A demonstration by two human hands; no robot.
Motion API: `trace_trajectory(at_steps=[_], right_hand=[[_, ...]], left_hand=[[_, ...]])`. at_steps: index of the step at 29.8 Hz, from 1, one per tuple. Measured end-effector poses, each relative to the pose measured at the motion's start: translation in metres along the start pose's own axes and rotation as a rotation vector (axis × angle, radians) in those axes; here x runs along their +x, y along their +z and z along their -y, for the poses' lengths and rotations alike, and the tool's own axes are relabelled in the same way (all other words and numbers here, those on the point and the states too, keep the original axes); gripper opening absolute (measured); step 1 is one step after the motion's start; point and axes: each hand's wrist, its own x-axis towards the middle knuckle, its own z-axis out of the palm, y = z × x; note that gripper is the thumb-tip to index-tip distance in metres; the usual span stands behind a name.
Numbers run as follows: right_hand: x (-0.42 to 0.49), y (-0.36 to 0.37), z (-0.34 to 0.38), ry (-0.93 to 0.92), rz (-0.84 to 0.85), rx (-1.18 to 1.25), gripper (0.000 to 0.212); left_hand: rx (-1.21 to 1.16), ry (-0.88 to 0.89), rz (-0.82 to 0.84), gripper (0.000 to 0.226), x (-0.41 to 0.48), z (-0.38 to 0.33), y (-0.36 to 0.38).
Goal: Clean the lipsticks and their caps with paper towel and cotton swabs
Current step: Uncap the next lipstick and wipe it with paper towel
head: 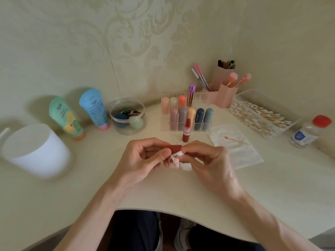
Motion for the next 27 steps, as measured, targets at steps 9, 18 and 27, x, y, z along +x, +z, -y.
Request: trace_trajectory(at_steps=[9,18,27], right_hand=[[0.001,0.000,0.003,0.265,-0.009,0.180,0.014],[0.002,0.000,0.002,-0.017,-0.068,-0.070,0.011],[0.003,0.002,-0.004,0.150,-0.045,0.120,0.012]], left_hand=[[0.193,0.138,-0.079,0.022,-0.003,0.002,0.000],[0.026,0.012,-0.027,0.025,0.001,0.001,0.003],[0.129,0.133,-0.099,0.021,-0.003,0.004,0.003]])
